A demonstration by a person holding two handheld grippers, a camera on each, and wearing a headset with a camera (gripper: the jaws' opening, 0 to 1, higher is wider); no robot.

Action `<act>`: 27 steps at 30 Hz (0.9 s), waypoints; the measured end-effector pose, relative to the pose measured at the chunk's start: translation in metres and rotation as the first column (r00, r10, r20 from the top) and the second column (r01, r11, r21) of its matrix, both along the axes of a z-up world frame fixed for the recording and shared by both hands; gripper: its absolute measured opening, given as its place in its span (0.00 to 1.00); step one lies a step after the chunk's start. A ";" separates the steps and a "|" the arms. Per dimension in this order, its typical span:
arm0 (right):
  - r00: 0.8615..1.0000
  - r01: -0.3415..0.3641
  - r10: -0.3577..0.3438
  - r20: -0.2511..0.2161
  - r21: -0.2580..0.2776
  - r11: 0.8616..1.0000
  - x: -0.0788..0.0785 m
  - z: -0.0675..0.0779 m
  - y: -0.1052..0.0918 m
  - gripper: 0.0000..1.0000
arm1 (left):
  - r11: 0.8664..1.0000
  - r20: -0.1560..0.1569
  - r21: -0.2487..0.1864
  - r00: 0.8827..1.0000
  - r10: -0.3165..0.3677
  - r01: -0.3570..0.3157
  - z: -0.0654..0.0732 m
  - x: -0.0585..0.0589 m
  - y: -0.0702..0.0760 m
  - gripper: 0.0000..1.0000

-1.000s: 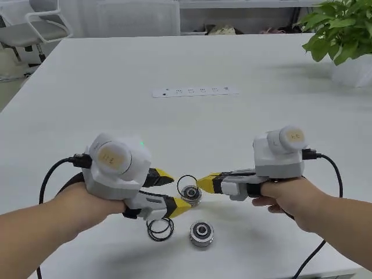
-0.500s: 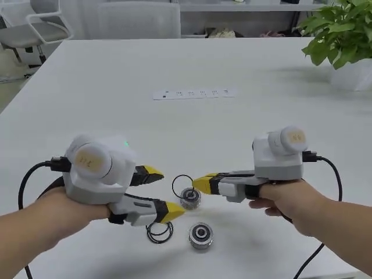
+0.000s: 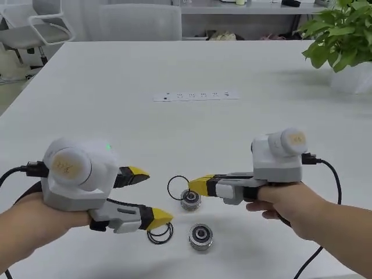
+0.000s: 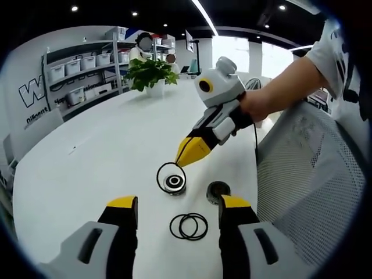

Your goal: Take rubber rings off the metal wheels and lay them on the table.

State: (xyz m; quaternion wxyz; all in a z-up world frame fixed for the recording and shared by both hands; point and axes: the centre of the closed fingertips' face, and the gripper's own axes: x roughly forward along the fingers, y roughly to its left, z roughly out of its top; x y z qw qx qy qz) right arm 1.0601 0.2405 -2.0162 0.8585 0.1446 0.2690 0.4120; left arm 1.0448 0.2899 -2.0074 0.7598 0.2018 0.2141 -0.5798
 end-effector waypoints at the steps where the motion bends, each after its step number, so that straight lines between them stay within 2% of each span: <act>1: 1.000 -0.002 0.002 -0.001 0.000 1.000 -0.001 0.000 0.001 0.00 | 1.000 -0.001 -0.001 1.000 0.005 -0.005 0.000 0.000 0.002 0.54; 10: 1.000 -0.026 0.026 -0.015 0.002 1.000 -0.005 -0.002 0.010 0.00 | 0.999 0.002 -0.010 0.999 0.045 -0.045 0.003 0.000 0.019 0.59; 14: 0.999 -0.033 0.033 -0.021 0.002 0.999 -0.006 -0.003 0.013 0.00 | 0.999 0.018 0.004 0.999 0.046 -0.046 0.002 -0.002 0.025 0.61; 27: 0.997 -0.066 0.066 -0.048 -0.009 0.998 -0.011 -0.012 0.028 0.00 | 0.998 0.011 0.003 0.998 0.065 -0.065 0.001 -0.005 0.034 0.65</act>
